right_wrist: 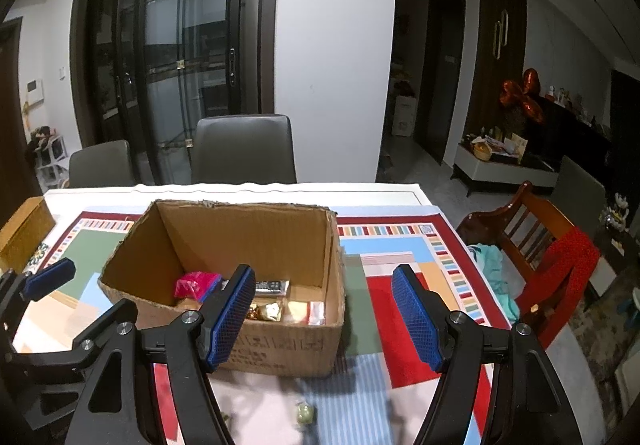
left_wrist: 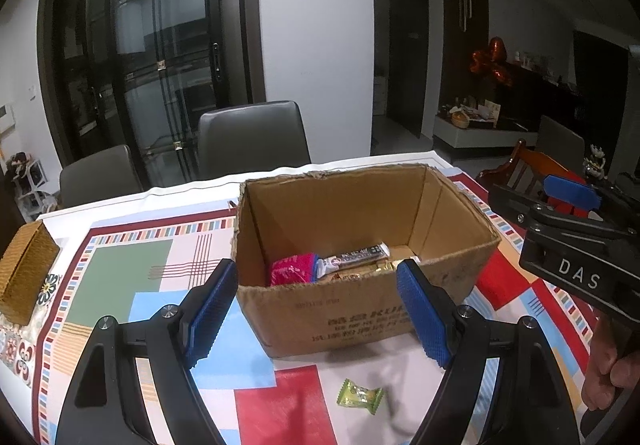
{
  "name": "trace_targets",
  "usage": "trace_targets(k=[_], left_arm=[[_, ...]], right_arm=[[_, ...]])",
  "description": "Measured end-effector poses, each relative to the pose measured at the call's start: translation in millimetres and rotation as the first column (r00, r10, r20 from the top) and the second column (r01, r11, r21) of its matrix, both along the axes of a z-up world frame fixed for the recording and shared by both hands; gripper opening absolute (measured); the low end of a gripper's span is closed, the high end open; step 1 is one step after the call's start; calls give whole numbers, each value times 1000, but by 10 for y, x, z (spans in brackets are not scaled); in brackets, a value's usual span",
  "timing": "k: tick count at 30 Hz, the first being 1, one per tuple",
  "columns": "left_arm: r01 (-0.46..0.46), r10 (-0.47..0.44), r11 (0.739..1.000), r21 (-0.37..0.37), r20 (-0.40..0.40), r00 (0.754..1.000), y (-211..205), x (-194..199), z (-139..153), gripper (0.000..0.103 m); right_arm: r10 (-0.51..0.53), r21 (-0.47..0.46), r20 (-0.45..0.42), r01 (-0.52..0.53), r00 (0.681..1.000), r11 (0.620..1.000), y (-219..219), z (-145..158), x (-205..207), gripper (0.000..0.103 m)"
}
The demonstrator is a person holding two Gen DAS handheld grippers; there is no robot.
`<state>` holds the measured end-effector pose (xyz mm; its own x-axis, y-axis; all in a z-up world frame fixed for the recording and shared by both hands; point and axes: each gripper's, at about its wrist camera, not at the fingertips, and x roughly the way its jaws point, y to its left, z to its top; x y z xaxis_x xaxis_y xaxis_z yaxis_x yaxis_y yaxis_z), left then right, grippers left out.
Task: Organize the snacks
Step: 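Withdraw both open tools from the box toward the last two candies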
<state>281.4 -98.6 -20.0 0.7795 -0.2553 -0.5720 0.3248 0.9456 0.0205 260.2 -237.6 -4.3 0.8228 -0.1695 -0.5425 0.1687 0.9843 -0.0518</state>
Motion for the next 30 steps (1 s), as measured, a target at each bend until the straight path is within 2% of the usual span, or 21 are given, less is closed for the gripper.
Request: trace_targets(k=[19, 30], left_arm=[[61, -61, 998, 18, 12, 998, -33, -266, -298, 81], [72, -72, 997, 27, -9, 997, -16, -353, -552, 81]], right_arm=[[7, -24, 28, -7, 1000, 1000, 27, -267, -267, 72], [-2, -25, -26, 1, 1000, 1000, 20, -523, -305, 72]])
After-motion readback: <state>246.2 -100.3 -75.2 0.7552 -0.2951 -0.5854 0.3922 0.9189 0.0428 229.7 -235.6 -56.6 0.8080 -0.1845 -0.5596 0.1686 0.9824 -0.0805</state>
